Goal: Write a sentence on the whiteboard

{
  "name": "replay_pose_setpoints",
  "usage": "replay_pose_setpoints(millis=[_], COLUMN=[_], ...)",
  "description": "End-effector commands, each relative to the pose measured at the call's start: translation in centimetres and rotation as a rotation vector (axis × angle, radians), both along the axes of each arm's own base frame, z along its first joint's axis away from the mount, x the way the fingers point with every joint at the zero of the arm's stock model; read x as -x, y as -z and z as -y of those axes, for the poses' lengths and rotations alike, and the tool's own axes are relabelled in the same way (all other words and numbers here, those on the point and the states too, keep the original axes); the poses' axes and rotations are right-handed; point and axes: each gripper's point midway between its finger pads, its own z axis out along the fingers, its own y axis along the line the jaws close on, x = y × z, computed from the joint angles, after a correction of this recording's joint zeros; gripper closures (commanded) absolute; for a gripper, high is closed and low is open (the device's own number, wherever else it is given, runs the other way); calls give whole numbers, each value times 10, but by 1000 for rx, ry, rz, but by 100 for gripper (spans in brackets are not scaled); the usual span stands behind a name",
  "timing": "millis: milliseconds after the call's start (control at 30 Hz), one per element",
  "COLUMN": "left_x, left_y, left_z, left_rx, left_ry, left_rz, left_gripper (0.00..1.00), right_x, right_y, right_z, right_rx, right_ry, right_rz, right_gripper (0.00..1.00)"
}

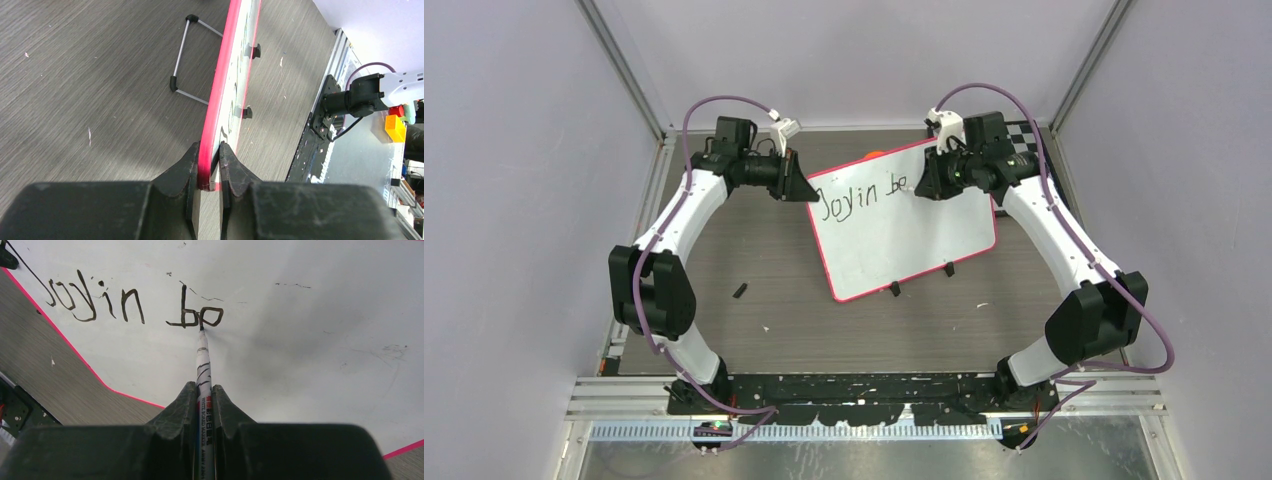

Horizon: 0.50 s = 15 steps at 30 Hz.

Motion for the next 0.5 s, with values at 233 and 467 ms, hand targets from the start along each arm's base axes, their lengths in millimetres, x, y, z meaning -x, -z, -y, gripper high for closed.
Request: replay_pose_setpoints(millis=[233,467], left_x=[1,2], left_y=[8,8], left_z=[4,4], left_rx=[-67,-62], left_ry=[17,20], left_rz=[63,63], left_gripper=[100,100], right_x=[-8,-8], right_y=[-22,-41], right_z=[21,21], right_rx=[42,12], right_ry=[36,38], right_rz=[73,113], right_gripper=[100,100])
